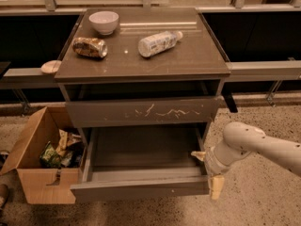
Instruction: Open middle drawer
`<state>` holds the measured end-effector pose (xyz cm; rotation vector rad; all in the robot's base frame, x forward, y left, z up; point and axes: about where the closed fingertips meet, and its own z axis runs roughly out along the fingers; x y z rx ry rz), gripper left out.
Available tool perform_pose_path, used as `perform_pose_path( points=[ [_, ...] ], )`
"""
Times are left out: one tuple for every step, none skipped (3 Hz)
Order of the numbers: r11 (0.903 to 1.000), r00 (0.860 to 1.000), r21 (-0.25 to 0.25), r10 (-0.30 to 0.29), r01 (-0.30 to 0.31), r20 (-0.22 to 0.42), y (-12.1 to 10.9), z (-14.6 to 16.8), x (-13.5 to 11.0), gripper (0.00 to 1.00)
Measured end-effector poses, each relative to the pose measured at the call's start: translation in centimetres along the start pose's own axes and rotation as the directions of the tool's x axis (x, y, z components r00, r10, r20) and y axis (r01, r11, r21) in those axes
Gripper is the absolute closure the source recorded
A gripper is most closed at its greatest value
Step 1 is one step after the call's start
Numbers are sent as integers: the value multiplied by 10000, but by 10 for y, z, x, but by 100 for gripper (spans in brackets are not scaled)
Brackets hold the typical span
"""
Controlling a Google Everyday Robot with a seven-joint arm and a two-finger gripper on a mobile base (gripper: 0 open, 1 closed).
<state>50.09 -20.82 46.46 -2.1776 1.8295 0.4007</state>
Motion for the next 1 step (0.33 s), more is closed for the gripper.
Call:
perform_pose_path(
  points=[
    [9967,9976,604,-569,545,395,-6,-46,-10,0]
  ],
)
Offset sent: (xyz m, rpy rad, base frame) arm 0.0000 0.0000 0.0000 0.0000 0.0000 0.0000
